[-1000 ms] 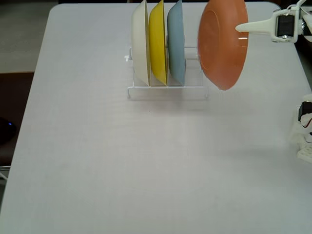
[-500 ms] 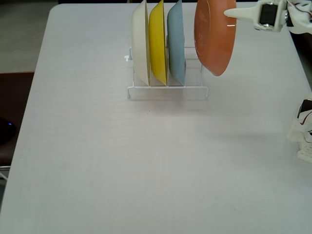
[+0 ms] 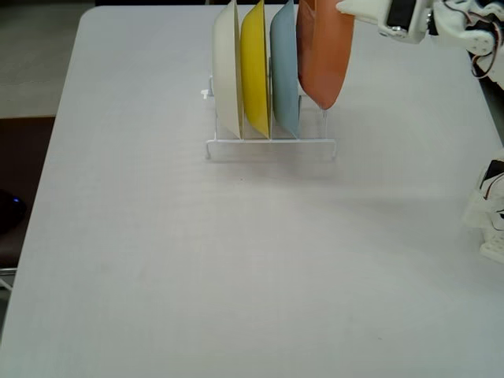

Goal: Can you put the plate away?

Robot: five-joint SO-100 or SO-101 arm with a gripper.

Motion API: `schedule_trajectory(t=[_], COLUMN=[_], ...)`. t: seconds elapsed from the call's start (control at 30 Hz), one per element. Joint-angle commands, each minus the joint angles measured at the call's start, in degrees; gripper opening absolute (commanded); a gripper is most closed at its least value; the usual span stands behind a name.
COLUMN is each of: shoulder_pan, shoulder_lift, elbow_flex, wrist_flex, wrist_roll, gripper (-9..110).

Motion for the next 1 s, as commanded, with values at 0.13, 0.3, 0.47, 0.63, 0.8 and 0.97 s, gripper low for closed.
schedule_trajectory(t=[0.13, 0.3, 0.47, 0.63, 0.8, 0.97], shoulder_pan=[1.76, 2.99, 3.78, 3.69, 3.96, 4.83], shoulder_lift=[-3.34, -4.92, -4.92, -4.57, -4.92, -5.63], elbow_flex=[-3.60, -3.08, -1.14, 2.46, 4.48, 6.15], wrist_flex=[-5.54, -2.81, 1.14, 1.23, 0.88, 0.00], wrist_roll=[1.41, 3.43, 5.19, 7.21, 8.17, 10.02], gripper=[-1, -1, -1, -1, 0, 0])
